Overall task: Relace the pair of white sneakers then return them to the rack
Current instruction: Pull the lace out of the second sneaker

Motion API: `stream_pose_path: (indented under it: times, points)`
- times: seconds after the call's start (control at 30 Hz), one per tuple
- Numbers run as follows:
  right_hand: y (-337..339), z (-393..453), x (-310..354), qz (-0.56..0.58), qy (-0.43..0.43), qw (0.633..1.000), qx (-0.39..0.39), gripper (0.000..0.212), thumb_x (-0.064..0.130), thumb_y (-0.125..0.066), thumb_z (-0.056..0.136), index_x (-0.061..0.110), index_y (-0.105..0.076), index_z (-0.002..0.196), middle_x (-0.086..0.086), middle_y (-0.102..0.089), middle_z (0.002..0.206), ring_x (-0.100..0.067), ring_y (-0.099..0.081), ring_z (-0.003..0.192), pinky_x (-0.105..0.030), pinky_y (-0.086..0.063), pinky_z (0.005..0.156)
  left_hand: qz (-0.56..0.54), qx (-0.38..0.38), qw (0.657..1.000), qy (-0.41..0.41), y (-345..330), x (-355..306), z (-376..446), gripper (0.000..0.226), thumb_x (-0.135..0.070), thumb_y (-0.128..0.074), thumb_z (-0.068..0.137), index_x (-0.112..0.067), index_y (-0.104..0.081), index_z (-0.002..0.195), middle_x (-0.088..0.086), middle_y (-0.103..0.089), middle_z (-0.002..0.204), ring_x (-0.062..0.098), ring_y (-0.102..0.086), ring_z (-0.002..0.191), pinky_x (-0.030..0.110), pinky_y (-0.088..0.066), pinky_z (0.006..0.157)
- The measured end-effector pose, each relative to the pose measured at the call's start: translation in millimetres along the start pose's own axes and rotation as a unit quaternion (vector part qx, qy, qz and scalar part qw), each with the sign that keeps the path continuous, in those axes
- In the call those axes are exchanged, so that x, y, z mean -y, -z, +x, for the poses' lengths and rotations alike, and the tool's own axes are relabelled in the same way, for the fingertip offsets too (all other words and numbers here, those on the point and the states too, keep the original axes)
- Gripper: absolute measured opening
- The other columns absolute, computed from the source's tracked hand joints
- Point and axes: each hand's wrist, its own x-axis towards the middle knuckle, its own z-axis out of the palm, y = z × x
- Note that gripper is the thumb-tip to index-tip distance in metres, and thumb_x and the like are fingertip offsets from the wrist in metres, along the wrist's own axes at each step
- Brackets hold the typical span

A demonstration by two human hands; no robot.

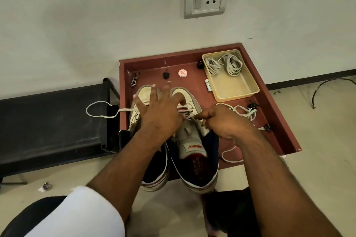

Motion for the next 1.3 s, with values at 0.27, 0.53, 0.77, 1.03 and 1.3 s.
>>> stream_pose_path:
  times: [0.27,0.53,0.77,1.03,1.3]
  points:
    - [2.0,2.1,-4.7,0.046,-0.017,0.999,0.012,0.041,-0.002,-0.053,0.092,0.021,-0.068,0.122,-0.002,-0.068,0.117,-0.020,-0.064,0.105,-0.037,-0.054,0.092,0.015,0.028,0.999,-0.005,10.7,-8.4,5.9,0.013,-0.036,-0.068,0.089,-0.032,-0.073,0.100,-0.007,-0.032,0.157,0.026,-0.010,0.150,0.064,0.000,0.113]
    - [0.1,3.7,-0.1,0.054,-0.025,0.998,0.028,0.041,0.002,-0.050,0.096,0.021,-0.062,0.130,-0.007,-0.063,0.125,-0.021,-0.063,0.106,-0.027,-0.055,0.071,-0.078,-0.052,0.990,0.101,32.5,31.9,-8.7,0.020,-0.051,-0.068,0.085,-0.042,-0.066,0.103,-0.005,-0.042,0.149,0.030,-0.023,0.146,0.072,-0.007,0.109]
    - [2.7,3.3,-2.0,0.031,-0.022,0.999,0.024,0.042,0.001,-0.048,0.095,0.024,-0.065,0.126,-0.008,-0.066,0.120,-0.024,-0.066,0.101,-0.037,-0.057,0.087,0.133,0.031,0.990,-0.017,-5.1,-31.9,10.4,0.026,-0.026,-0.060,0.092,-0.028,-0.066,0.117,0.006,-0.029,0.158,0.042,-0.002,0.149,0.075,0.004,0.108]
    - [3.7,5.5,-5.4,0.063,-0.027,0.997,0.044,0.040,0.004,-0.049,0.096,0.026,-0.064,0.126,-0.004,-0.066,0.106,-0.017,-0.061,0.079,-0.026,-0.051,0.056,0.070,-0.068,0.986,0.132,47.0,38.7,4.4,0.019,-0.036,-0.072,0.079,-0.025,-0.072,0.095,-0.004,-0.049,0.143,0.028,-0.015,0.148,0.075,0.001,0.108]
    - [1.2,4.8,-1.6,0.047,-0.017,0.998,0.026,0.042,0.002,-0.049,0.094,0.025,-0.064,0.126,-0.006,-0.066,0.108,-0.014,-0.057,0.068,-0.022,-0.048,0.050,0.041,-0.055,0.994,0.085,27.8,21.1,-7.8,0.048,-0.057,-0.065,0.083,-0.042,-0.054,0.128,0.000,-0.014,0.162,0.036,0.002,0.150,0.073,0.001,0.108]
